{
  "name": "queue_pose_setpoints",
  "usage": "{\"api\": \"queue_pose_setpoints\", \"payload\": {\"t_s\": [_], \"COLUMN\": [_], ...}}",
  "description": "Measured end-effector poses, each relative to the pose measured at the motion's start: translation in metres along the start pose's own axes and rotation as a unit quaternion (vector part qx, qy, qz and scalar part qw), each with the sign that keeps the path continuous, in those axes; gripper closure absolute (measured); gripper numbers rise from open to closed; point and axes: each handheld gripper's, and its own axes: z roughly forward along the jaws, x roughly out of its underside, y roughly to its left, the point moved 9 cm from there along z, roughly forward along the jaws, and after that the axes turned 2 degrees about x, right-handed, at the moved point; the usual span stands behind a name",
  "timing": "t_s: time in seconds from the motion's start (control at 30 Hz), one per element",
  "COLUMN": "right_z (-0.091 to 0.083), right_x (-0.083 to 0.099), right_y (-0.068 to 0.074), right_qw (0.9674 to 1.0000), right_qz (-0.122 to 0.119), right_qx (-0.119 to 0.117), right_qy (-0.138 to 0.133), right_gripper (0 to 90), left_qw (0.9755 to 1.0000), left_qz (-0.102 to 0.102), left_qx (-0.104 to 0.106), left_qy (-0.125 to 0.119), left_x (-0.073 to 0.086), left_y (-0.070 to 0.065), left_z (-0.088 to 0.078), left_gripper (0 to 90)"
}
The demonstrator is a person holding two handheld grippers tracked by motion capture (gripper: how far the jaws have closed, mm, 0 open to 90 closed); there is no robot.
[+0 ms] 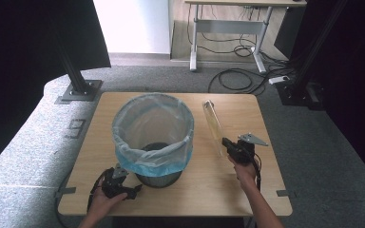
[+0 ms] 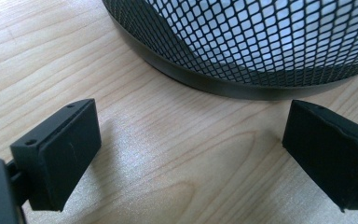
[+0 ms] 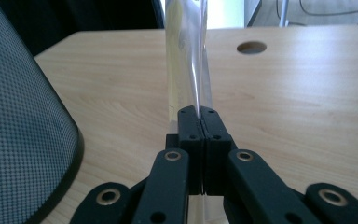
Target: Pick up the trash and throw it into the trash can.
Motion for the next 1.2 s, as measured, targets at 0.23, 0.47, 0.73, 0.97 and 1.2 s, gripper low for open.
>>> {"api": "queue_pose_setpoints", "payload": {"t_s": [0.23,0.47,0.73,0.97,1.2], "right_z": [-0.017,-0.029,-0.045,-0.051,-0.060], "right_x": [-0.019,-0.031,-0.047,-0.056,-0.066], "right_y": [0.001,0.005,0.004,0.006,0.009], "right_qw": [0.9993,0.9981,0.9963,0.9951,0.9936], "right_qz": [-0.001,-0.014,-0.008,-0.014,-0.015], "right_qx": [-0.006,-0.010,-0.016,-0.018,-0.021], "right_qy": [-0.037,-0.059,-0.084,-0.096,-0.110], "right_gripper": [88.7,88.6,88.6,88.5,88.6], "left_qw": [1.0000,1.0000,1.0000,1.0000,1.0000], "left_qz": [0.000,0.000,0.000,0.001,0.002], "left_qx": [0.000,0.000,0.000,0.002,0.002], "left_qy": [0.000,0.000,0.000,0.000,0.000], "left_x": [0.000,0.000,0.000,0.000,0.000], "left_y": [0.000,0.000,0.000,0.000,-0.001], "left_z": [0.000,0.000,0.000,0.000,0.000], "left_gripper": [4.1,4.1,4.0,4.0,4.0]}}
